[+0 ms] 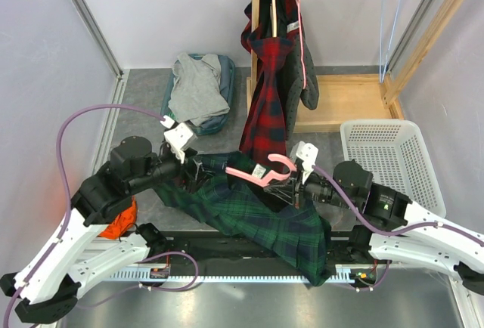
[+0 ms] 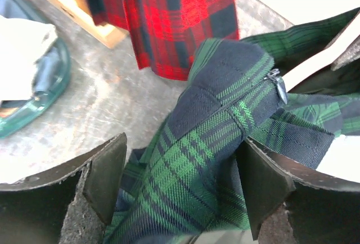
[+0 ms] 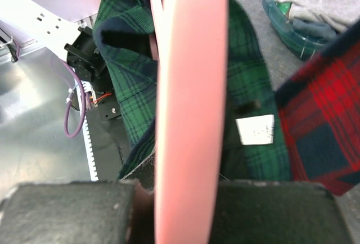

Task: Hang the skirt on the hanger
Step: Hang the skirt on the hanger.

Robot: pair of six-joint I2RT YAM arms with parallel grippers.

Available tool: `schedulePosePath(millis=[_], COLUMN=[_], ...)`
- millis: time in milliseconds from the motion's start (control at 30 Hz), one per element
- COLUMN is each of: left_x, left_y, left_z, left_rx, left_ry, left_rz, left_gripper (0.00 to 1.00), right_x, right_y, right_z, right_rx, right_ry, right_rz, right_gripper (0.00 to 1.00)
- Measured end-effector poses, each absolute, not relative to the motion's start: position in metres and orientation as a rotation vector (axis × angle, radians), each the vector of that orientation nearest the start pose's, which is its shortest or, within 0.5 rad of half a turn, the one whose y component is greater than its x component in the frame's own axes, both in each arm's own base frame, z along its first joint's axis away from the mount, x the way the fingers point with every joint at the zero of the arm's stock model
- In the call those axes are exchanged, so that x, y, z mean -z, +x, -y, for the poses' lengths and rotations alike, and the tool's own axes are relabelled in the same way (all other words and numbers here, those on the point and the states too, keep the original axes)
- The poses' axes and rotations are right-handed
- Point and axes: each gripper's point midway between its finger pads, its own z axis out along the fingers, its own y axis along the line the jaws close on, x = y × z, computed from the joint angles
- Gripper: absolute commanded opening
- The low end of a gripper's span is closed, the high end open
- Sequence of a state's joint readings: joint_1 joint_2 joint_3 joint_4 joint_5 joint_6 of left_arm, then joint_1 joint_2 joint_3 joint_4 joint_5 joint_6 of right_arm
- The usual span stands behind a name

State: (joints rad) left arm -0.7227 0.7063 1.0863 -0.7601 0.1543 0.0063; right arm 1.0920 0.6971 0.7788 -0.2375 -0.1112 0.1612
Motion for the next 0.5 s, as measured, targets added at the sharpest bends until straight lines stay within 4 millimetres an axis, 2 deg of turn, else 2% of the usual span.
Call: schedulePosePath(millis=[100,200,267,500], left_x=[-0.314,-0.332,-0.345,-0.393], left_y=[0.163,0.163,0.161,0.144], left_z=[0.173,0.169,0.166,0.160], left_rx=[0.601,0.594,0.602,0.660], left_ry=[0.782,0.752,0.733,0.704], left_rz=[-1.796,-1.747,-1.699,-1.525], left_gripper=[0.89,0.98,0.99,0.99], right_x=[-0.296,-0.306,-0.311,-0.308], right_y=[0.115,0.117,0.118,0.127], right_z=[-0.277,-0.280,-0.281,-0.283], right_rx=[-0.991,-0.975,-0.960,-0.870], right_ry=[-0.917,-0.935,-0.952,-1.008], right_rz=[-1.596,-1.590,-1.592,-1.674], right_gripper=[0.00,0.00,0.00,0.00])
